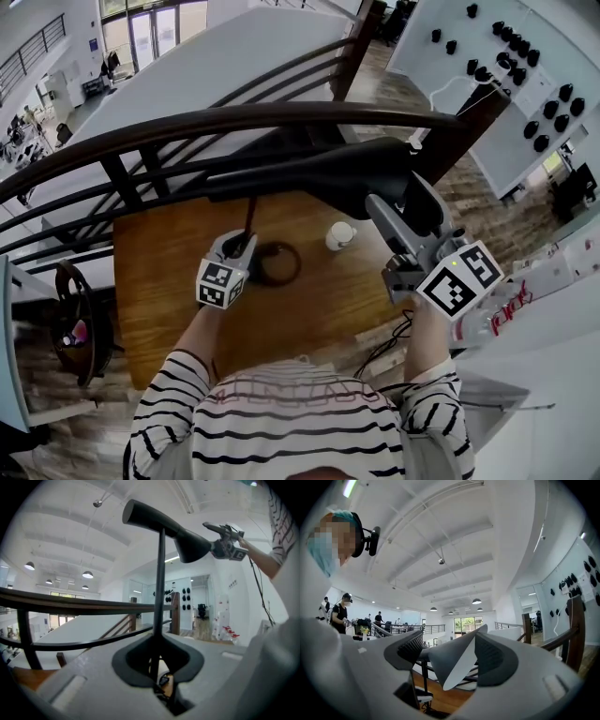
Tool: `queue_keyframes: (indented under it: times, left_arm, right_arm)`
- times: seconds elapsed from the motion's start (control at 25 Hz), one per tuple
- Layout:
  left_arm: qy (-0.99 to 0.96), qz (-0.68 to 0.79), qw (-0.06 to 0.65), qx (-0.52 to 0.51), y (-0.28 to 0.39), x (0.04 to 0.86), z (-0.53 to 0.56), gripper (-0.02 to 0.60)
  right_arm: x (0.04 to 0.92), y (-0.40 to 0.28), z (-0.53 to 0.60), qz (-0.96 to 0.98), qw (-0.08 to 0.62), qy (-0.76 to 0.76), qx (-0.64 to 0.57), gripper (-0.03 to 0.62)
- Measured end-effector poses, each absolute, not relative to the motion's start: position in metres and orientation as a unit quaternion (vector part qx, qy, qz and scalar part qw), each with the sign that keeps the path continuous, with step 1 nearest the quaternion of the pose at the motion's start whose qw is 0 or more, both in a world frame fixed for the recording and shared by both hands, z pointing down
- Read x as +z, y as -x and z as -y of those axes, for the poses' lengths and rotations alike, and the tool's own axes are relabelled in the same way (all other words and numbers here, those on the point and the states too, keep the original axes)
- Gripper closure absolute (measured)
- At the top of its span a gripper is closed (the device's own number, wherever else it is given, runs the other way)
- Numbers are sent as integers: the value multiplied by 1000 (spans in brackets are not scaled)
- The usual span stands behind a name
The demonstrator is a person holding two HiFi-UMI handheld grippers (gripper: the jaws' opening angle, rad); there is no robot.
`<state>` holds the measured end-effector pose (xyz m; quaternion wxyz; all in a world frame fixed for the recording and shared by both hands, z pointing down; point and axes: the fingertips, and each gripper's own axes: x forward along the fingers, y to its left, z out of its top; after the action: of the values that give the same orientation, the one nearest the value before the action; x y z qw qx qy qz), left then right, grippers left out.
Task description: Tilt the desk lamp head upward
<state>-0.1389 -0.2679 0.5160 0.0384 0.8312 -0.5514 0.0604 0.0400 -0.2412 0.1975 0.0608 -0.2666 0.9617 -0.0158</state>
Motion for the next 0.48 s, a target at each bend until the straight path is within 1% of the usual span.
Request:
queue_keyframes:
  times: [0.2,0.48]
  left_arm:
    - [-826,559,38,69,142,519,267,546]
    - [-827,557,43,67,141,521,268,545]
  right_arm:
    - [186,-28,237,-966,44,255,3,246]
    - [187,-29,239,-965,52,257,1,246]
